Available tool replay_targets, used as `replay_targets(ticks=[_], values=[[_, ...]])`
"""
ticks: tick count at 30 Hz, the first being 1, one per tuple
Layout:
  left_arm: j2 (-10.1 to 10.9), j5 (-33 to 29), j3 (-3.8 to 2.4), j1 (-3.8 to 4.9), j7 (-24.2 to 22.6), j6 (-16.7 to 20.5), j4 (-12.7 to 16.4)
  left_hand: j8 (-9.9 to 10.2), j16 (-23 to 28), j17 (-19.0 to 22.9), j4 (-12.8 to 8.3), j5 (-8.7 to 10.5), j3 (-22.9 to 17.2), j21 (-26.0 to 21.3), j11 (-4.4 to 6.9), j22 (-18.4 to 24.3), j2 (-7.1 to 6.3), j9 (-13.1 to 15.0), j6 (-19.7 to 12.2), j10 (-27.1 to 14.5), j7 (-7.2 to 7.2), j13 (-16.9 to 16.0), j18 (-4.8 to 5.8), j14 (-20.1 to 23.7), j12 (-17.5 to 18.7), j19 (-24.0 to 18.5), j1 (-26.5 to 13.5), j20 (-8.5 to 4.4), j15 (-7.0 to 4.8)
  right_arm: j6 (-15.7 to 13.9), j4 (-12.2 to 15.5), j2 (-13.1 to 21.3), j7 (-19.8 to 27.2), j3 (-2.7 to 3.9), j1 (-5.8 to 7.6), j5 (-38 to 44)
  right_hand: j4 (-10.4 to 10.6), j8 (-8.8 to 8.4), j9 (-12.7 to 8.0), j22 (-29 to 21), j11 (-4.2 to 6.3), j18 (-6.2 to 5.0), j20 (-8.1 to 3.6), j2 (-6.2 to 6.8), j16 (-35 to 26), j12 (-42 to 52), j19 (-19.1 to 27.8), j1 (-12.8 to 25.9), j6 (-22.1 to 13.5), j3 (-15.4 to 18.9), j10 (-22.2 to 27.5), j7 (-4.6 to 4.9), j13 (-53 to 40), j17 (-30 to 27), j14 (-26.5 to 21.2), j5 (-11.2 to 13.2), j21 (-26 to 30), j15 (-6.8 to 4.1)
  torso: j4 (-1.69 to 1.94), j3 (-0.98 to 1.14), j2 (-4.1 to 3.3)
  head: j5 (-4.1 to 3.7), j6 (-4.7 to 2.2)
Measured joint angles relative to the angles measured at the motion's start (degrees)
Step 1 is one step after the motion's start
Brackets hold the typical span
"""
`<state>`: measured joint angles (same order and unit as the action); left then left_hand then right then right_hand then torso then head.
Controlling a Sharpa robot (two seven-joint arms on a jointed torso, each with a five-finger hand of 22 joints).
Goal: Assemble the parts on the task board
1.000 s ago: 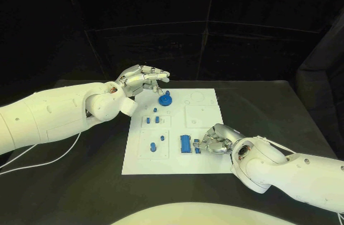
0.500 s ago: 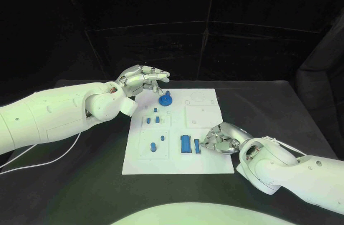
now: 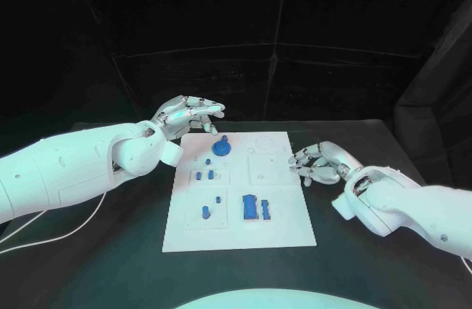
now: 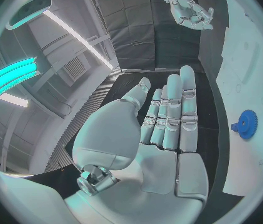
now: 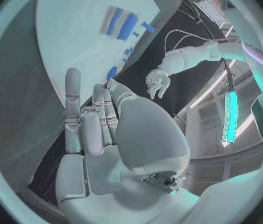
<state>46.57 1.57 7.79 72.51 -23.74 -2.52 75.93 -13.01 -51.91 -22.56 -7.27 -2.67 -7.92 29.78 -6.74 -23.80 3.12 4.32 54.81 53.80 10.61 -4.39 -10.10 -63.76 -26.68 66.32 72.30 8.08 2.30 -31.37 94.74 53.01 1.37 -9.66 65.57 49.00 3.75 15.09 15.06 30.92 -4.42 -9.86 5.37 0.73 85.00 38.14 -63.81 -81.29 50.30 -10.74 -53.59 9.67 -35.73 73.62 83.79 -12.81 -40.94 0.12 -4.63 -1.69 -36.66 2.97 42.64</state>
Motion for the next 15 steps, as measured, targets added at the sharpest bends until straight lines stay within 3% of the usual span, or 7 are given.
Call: replay_targets(ticks=[3, 4, 5, 9, 11, 13, 15], values=[[-0.8, -0.5, 0.00, -0.04, -1.1, 0.4, -1.7, -0.1, 4.8, 2.4, 0.0, 0.00, 0.0, -2.7, 0.43, 1.4, 0.77, 0.0, 1.6, 1.8, -0.90, 0.7, 0.01, 3.5, 1.0, -3.4, 0.0, 0.03, 0.10, 1.8, -3.8, -1.8, 5.5, 1.71, 0.85, -7.6, -0.4, -2.40, -1.5, -5.3, -1.35, 0.02, 1.98, 1.50, 4.7, -11.3, 4.7, -0.5, 0.1, -2.2, 0.2, 1.06, 10.0, 1.3, 0.2, 1.5, 8.1, 2.37, -0.01, -0.22, 0.58, -0.52, -0.74], [-1.1, -0.7, 0.00, -0.07, -1.4, 0.5, -2.4, -0.1, 7.1, 3.5, -0.1, 0.00, -0.3, -3.8, 0.35, 2.1, 0.92, -0.1, 2.0, 2.3, -0.90, 0.9, 0.00, 4.8, 1.9, -4.7, 0.1, 0.20, 0.30, 2.5, -5.2, -2.6, 7.0, 2.22, 0.96, -9.8, -0.5, -3.04, -1.9, -6.5, -1.80, 0.03, 2.42, 1.75, 4.0, -13.4, 5.5, -0.3, 0.2, -2.7, -0.3, 1.12, 12.2, 1.3, 0.1, 2.0, 9.9, 2.57, -0.01, -0.30, 0.80, -0.67, -0.97], [-1.4, -0.9, 0.00, -0.12, -1.7, 0.6, -3.0, 0.2, 10.0, 4.9, -0.2, 0.00, -0.8, -5.2, 0.18, 2.9, 1.43, -0.2, 2.3, 2.9, -0.76, 0.9, 0.01, 5.6, 3.0, -6.1, 0.1, 0.49, 0.66, 3.3, -6.8, -3.5, 8.5, 2.70, 1.04, -11.9, -0.5, -3.93, -2.5, -8.2, -2.05, 0.02, 2.92, 2.00, 1.0, -15.8, 6.9, -0.1, 0.4, -3.2, -1.2, 1.27, 15.0, 1.3, -0.2, 2.8, 12.5, 2.95, -0.01, -0.42, 1.10, -0.89, -1.43], [-3.6, -1.9, 0.00, -0.39, -3.0, 1.0, -7.2, 2.1, 19.9, 9.4, -0.6, 0.00, -1.7, -10.3, -0.85, 6.1, 1.71, -0.5, 2.7, 4.1, -0.29, 0.9, 0.00, 7.7, 7.8, -10.5, -0.2, 1.96, 2.05, 6.8, -14.4, -7.4, 14.0, 4.21, 1.33, -20.2, -0.5, -7.25, -4.8, -14.8, -2.76, 0.02, 5.00, 2.83, -24.1, -23.5, 9.3, 0.3, 1.4, -5.0, -4.1, 0.86, 24.2, 1.2, -17.7, 4.9, 22.0, 4.27, -0.04, -0.89, 2.22, -1.30, -2.87], [-4.8, -2.5, 0.00, -0.62, -3.6, 1.3, -9.2, 3.3, 24.2, 11.3, -0.6, 0.00, -1.8, -13.2, -1.14, 8.1, 1.73, -0.6, 2.6, 4.4, -0.12, 0.9, 0.00, 8.4, 10.2, -13.2, -0.2, 3.03, 3.18, 8.1, -17.9, -9.2, 15.8, 4.69, 1.39, -23.0, -0.5, -8.31, -5.6, -16.9, -2.96, 0.04, 5.61, 3.33, -31.8, -25.7, 8.9, 0.8, 1.5, -5.0, -4.5, 0.77, 26.8, -0.5, -21.4, 6.0, 24.7, 4.70, -0.04, -1.10, 2.81, -1.46, -3.81], [-6.0, -3.3, -0.02, -0.85, -4.3, 1.7, -11.2, 4.3, 27.8, 13.0, -0.6, 0.00, -1.7, -16.2, -1.37, 9.9, 1.31, -0.6, 2.1, 4.1, 0.39, 0.9, 0.00, 10.0, 12.0, -16.6, -0.7, 4.04, 4.76, 9.5, -21.3, -10.9, 17.5, 5.09, 1.47, -25.6, -0.4, -9.21, -6.3, -18.9, -3.37, 0.04, 6.13, 2.93, -38.1, -27.6, 8.4, 1.2, 2.0, -4.8, -4.9, 0.64, 28.9, -2.0, -23.3, 6.6, 27.1, 4.82, -0.05, -1.21, 3.30, -1.51, -4.63], [-7.1, -4.1, -0.04, -1.16, -4.9, 2.4, -13.3, 5.5, 31.2, 14.5, -0.3, 0.00, -0.7, -19.2, -2.48, 11.7, 0.44, -0.7, 1.2, 3.0, 0.95, 0.9, 0.84, 12.3, 14.0, -20.4, -1.5, 5.15, 5.92, 10.5, -24.7, -12.8, 18.7, 5.34, 1.49, -27.5, -1.0, -10.33, -7.1, -20.9, -3.47, 0.04, 6.72, 2.54, -44.8, -29.4, 7.8, 1.6, 2.0, -4.1, -5.0, 0.65, 30.9, -3.3, -24.9, 6.6, 29.6, 4.98, -0.12, -1.31, 3.72, -1.58, -5.61]])
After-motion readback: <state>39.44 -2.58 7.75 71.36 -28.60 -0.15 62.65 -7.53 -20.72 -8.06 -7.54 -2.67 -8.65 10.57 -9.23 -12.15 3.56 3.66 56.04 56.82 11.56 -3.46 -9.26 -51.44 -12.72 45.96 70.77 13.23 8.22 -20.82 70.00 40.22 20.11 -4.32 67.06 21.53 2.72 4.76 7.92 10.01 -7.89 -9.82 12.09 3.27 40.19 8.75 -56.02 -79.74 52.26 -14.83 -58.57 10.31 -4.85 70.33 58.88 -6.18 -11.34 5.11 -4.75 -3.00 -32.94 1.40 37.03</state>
